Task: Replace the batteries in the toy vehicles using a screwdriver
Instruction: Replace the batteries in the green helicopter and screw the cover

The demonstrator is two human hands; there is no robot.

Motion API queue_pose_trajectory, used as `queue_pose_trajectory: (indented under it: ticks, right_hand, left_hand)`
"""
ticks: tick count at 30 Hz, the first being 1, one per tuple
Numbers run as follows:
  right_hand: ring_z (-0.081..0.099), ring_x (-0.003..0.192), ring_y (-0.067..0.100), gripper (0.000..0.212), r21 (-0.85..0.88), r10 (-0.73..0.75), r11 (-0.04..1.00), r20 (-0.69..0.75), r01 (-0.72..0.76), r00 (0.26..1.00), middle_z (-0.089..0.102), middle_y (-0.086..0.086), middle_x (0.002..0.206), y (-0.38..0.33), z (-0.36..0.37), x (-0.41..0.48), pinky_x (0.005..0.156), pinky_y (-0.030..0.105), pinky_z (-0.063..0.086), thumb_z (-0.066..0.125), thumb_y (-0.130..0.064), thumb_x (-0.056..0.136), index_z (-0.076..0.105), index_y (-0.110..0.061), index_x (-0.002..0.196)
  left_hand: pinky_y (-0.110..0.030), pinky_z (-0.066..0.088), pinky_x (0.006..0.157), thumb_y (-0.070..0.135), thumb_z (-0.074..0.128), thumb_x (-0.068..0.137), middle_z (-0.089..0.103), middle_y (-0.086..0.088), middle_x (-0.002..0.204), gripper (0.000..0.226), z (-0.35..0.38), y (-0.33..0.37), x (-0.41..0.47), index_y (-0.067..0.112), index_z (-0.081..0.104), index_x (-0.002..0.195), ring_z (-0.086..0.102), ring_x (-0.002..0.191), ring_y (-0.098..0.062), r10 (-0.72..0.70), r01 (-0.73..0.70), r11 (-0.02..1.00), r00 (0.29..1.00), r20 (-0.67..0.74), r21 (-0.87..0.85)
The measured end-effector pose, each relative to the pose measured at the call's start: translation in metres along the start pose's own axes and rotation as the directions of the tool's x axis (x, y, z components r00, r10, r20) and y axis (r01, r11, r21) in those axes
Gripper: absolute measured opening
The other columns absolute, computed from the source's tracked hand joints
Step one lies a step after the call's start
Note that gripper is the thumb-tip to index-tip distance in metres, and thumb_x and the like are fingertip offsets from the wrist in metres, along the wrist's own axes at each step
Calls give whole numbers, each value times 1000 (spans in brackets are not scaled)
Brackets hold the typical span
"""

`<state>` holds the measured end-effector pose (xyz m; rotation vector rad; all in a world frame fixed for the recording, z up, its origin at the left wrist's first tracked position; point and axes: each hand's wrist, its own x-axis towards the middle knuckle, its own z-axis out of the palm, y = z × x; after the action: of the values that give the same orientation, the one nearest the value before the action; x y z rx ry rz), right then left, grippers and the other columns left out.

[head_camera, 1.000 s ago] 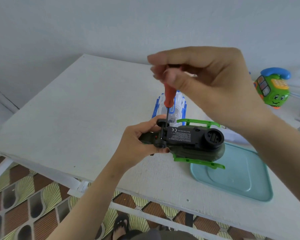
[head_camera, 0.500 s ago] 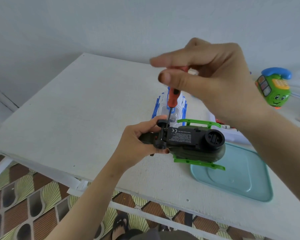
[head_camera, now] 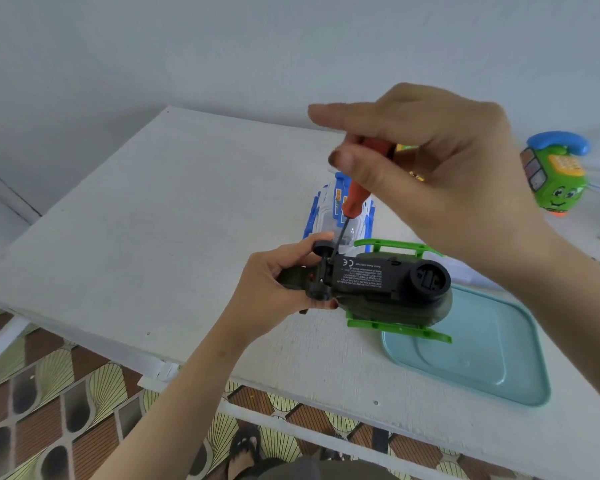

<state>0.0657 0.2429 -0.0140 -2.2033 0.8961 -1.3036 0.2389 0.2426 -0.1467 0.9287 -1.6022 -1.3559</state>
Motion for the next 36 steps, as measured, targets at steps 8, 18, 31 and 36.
queue_pose_trajectory:
  ticks: [8,18,31,36]
  right_hand:
    - [61,94,46,40,44,-26,999,164,19,986,64,6,112,-2,-2,-1,88,46,50,39,4,96,46,-10,133]
    - [58,90,24,37,-508,-231,846,-74,163,970,65,9,78,2,8,-6,81,26,44,47,-30,99,68,0,105]
    - [48,71,3,10,-84,-29,996,-167,15,986,57,4,68,1,6,-3,63,17,44,71,-22,85,74,-14,90]
    - [54,117,38,30,-52,-69,996,-5,68,998,66,18,86,9,5,3,98,38,47,37,-3,99,59,1,118]
  left_hand:
    - [-10,49,63,-13,75,68,74,10,93,70,2,4,1,12,54,130,66,84,-3,8,-8,1000,1000,9,-13]
    - [-15,49,56,-11,77,67,75,7,92,69,2,3,1,8,56,130,65,78,-4,-9,8,1000,1000,-18,-25]
    - [-23,53,54,0,79,66,75,0,99,69,1,6,3,14,57,130,64,80,-10,-26,26,999,1000,2,-43]
    - [-19,48,51,-8,79,66,74,-1,94,70,0,3,3,12,57,130,60,71,-7,-29,29,998,1000,12,-48]
